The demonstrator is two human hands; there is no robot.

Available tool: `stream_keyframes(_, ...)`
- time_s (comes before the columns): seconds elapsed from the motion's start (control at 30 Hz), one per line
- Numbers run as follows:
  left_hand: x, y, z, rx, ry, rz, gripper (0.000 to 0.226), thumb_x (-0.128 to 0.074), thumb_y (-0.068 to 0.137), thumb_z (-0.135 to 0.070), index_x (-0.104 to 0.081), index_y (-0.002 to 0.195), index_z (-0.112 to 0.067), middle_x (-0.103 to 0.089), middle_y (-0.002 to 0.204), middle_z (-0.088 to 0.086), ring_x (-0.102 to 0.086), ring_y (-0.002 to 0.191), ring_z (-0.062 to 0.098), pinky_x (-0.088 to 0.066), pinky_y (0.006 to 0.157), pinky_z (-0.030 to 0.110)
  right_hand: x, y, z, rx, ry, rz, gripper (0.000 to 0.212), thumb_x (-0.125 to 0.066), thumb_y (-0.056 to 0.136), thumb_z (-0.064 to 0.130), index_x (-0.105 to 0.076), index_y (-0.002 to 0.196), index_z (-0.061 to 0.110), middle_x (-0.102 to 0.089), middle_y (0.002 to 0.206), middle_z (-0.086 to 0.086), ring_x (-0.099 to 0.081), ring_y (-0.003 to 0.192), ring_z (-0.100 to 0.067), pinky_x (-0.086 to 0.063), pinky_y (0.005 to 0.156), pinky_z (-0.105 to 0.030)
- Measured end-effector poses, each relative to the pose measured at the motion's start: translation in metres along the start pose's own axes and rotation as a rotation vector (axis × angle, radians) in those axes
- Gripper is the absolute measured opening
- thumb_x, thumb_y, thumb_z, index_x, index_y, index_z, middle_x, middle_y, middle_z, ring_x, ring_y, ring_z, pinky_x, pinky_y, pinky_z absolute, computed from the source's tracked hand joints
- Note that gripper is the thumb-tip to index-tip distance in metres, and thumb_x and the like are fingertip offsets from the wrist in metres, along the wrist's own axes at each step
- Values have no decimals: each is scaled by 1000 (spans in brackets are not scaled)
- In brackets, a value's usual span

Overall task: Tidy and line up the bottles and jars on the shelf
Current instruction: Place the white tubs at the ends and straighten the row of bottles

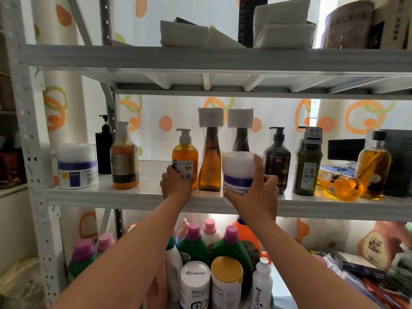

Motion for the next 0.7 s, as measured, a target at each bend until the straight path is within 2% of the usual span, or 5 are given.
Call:
stream_keyframes(0.17, 50, 1, 9, -66, -6, -295, 70, -58, 86, -51, -34, 138, -11, -37, 143, 18, -37, 130, 33, -38, 102, 43, -1, -2, 3, 3, 8, -5, 98, -74, 69, 48, -8, 142, 37, -34, 128, -11, -43, 116, -27, -49, 88, -38)
stream_keyframes(0.33, 114, 28, 52, 52, -19, -538, 80, -70, 80, -36, -27, 142, -8, -28, 146, 24, -30, 133, 40, -31, 108, 48, -7, -6, 14, 31, 45, 0, 99, -75, 69, 48, -10, 142, 35, -35, 129, -11, -44, 115, -23, -49, 89, -38)
stream_keyframes(0.43, 121, 57, 78, 123, -28, -316, 94, -72, 78, -39, -17, 148, -8, -28, 150, 21, -29, 137, 39, -29, 111, 50, -10, -8, 19, 47, 44, 4, 98, -75, 70, 48, -12, 143, 31, -35, 129, -10, -43, 114, -22, -49, 89, -35)
stream_keyframes(0.53, 109, 70, 83, 52, -38, -27, 92, -73, 79, -33, -18, 147, -8, -42, 143, 18, -43, 129, 39, -35, 107, 47, -11, -9, 22, 58, 49, -5, 98, -75, 69, 47, -11, 142, 33, -35, 128, -10, -43, 113, -22, -48, 89, -35)
stream_keyframes(0.7, 108, 54, 71, 13, 64, -77, 81, -71, 81, -31, -24, 143, -7, -50, 136, 17, -50, 122, 37, -40, 101, 46, -13, -9, 23, 58, 46, -4, 97, -75, 70, 48, -12, 143, 32, -35, 128, -10, -43, 114, -22, -48, 89, -35)
Point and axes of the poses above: each hand's wrist, its own y-axis towards the middle knuckle, its own x-axis out of the back of the hand, z = x × y, the point moved 6 cm from there along y, towards the middle knuckle
